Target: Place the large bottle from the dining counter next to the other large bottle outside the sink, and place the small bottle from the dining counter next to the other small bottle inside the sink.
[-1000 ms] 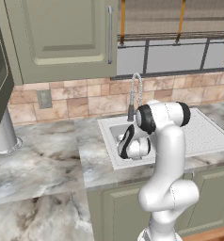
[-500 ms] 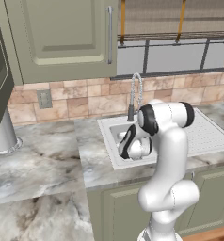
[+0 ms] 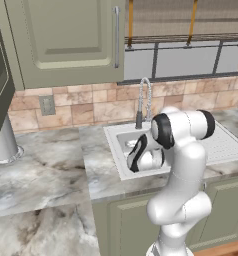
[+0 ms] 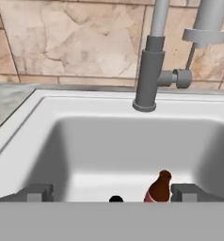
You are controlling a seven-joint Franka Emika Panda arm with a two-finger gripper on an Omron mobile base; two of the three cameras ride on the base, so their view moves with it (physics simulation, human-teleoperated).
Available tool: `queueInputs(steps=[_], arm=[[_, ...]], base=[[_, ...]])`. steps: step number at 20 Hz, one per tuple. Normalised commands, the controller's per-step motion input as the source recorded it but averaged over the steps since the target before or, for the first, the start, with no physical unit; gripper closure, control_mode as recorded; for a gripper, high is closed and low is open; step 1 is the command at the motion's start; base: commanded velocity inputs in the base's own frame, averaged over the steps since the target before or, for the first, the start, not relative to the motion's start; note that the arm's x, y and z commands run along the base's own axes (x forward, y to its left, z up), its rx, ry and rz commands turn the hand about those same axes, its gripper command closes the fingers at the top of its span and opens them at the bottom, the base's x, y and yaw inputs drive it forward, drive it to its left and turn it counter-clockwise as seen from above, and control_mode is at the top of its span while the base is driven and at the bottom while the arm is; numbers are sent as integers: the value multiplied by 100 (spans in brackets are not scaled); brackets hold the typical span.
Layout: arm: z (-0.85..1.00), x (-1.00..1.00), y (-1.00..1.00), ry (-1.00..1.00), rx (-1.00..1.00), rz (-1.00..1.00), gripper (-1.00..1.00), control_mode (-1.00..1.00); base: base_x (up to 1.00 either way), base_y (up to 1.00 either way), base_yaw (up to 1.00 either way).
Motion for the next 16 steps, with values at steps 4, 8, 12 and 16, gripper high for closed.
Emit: queueInputs(steps=[4, 8, 12, 16], arm=[[34, -45, 21, -4, 0, 0, -100, -100], [49, -44, 17, -6, 0, 0, -100, -100], [49, -32, 7, -4, 0, 0, -100, -100], [33, -30, 12, 0, 0, 0, -100, -100]], base=[[0, 0, 0], [0, 0, 0], [0, 0, 0], [0, 0, 0]])
